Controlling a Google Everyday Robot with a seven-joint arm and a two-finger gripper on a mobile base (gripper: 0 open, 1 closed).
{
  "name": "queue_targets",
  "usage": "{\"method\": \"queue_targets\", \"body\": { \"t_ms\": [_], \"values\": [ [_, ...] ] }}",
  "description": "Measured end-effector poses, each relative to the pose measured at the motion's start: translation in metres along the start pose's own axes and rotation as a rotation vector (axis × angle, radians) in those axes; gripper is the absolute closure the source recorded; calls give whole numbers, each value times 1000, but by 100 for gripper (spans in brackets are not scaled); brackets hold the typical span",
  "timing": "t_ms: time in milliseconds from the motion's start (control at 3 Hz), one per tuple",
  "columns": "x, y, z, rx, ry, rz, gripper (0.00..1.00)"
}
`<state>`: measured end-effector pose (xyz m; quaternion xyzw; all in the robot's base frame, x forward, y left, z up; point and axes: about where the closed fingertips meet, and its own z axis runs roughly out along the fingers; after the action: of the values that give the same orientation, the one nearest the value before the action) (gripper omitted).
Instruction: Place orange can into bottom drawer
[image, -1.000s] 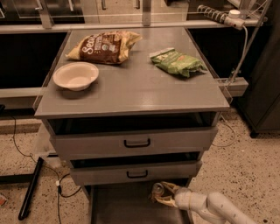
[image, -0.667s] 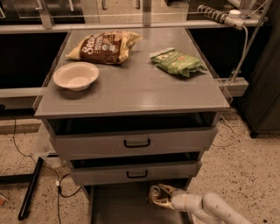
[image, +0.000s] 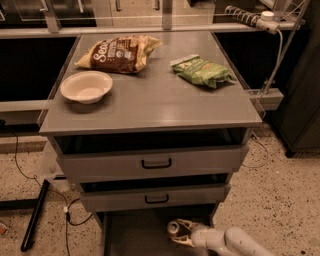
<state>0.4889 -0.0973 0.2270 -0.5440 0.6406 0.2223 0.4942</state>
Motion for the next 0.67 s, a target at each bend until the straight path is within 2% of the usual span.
{"method": "queue_targets", "body": {
  "t_ms": [333,667],
  "values": [
    [17,21,10,-45,2,7,100],
    [29,37,16,-67,-8,6,100]
  ]
}}
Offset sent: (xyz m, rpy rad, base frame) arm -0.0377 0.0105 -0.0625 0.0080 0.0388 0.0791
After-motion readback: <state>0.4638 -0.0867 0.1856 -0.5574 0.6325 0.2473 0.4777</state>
